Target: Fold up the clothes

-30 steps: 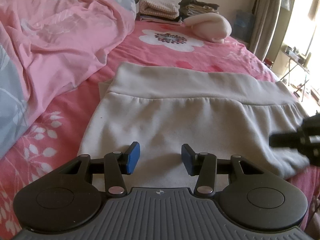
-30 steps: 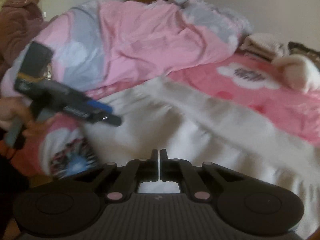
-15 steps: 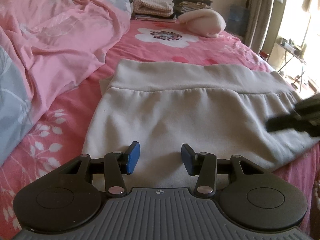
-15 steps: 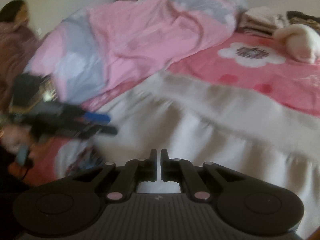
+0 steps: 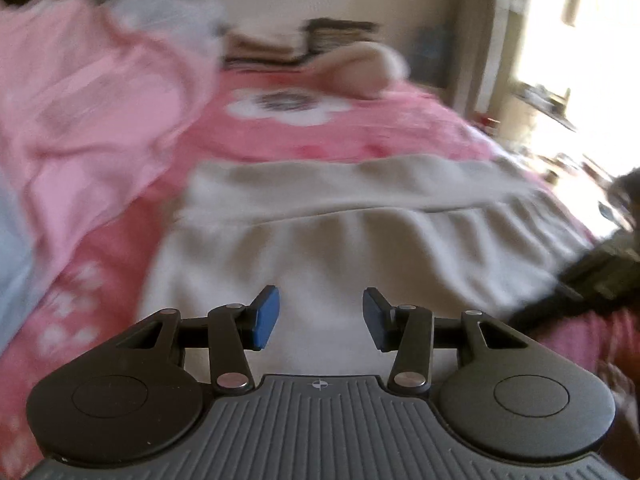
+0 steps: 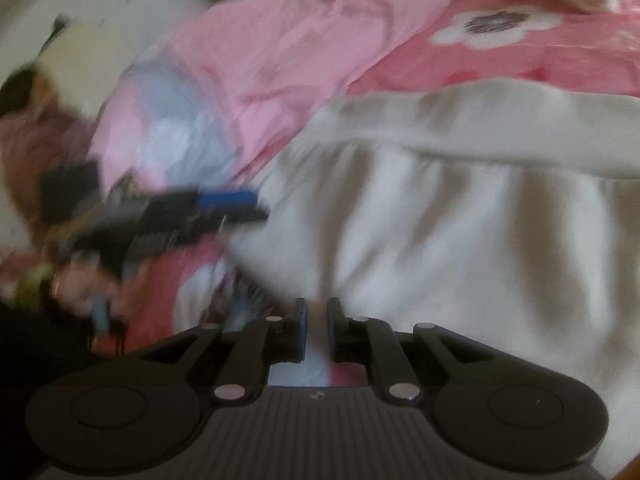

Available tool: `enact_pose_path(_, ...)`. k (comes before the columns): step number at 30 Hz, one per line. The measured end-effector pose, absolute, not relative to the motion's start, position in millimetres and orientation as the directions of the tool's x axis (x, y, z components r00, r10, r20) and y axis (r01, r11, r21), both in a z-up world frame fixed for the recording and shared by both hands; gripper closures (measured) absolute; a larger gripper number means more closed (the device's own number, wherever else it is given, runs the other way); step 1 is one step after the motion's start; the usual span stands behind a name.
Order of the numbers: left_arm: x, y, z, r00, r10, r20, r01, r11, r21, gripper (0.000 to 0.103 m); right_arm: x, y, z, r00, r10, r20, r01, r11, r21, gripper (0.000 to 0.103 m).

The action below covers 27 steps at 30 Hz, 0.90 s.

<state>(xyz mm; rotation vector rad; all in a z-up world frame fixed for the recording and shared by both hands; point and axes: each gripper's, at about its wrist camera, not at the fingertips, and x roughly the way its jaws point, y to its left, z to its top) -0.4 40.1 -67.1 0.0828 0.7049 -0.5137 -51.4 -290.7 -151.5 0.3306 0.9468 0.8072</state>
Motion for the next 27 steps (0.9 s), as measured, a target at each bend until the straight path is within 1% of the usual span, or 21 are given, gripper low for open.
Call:
enact_pose_path(3,4,17,-81,0.577,-0.475,-0.664,0.531,0.836,-0.136,0.057,-35,-294,-157,0.391,0.709,-0.587,-0.394,0.705,0.589,0.092)
enact_pose_path(5,4,14,-92,0.561,-0.455,-0.691,0.516,0.846,-0.138,0.058,-32,-296,-160,0.398,0.689,-0.605,-0.386,0.725,0.571,0.092)
enact_pose_path(7,0,25,-92,0.585,-0.446,-0.678,0.492,0.859,-0.141,0.058,-37,-305,-159,0.407,0.666,-0.624,-0.394,0.745,0.538,0.092)
enact_pose_path(8,-1,35,-91,0.595,-0.435,-0.675,0.469,0.871,-0.148,0.058,-41,-314,-159,0.422,0.645,-0.637,-0.390,0.764,0.514,0.092)
enact_pose_path(10,-2,59,-87,0.624,-0.394,-0.675,0.404,0.902,-0.153,0.058,-48,-341,-160,0.457,0.619,-0.639,-0.332,0.785,0.523,0.092)
enact_pose_path(14,4,106,-77,0.674,-0.245,-0.697,0.240,0.965,-0.107,0.057,-59,-389,-161,0.548,0.547,-0.633,-0.193,0.819,0.541,0.092)
enact_pose_path(16,6,123,-71,0.687,-0.211,-0.695,0.175,0.977,-0.124,0.057,-61,-399,-159,0.571,0.531,-0.626,-0.157,0.819,0.551,0.092)
enact_pose_path(18,7,131,-64,0.705,-0.210,-0.677,0.143,0.978,-0.155,0.057,-62,-402,-157,0.587,0.517,-0.623,-0.139,0.822,0.552,0.092)
enact_pose_path(20,6,129,-57,0.720,-0.228,-0.656,0.146,0.973,-0.177,0.057,-59,-396,-155,0.585,0.521,-0.621,-0.157,0.824,0.544,0.092)
enact_pose_path(22,7,115,-53,0.718,-0.266,-0.643,0.187,0.964,-0.190,0.057,-58,-385,-152,0.582,0.530,-0.616,-0.190,0.826,0.531,0.091)
enact_pose_path(24,10,97,-54,0.699,-0.302,-0.649,0.239,0.953,-0.186,0.056,-57,-372,-148,0.584,0.529,-0.616,-0.223,0.834,0.505,0.091)
enact_pose_path(27,10,72,-57,0.660,-0.305,-0.686,0.293,0.946,-0.138,0.056,-58,-355,-138,0.589,0.512,-0.625,-0.283,0.855,0.434,0.090)
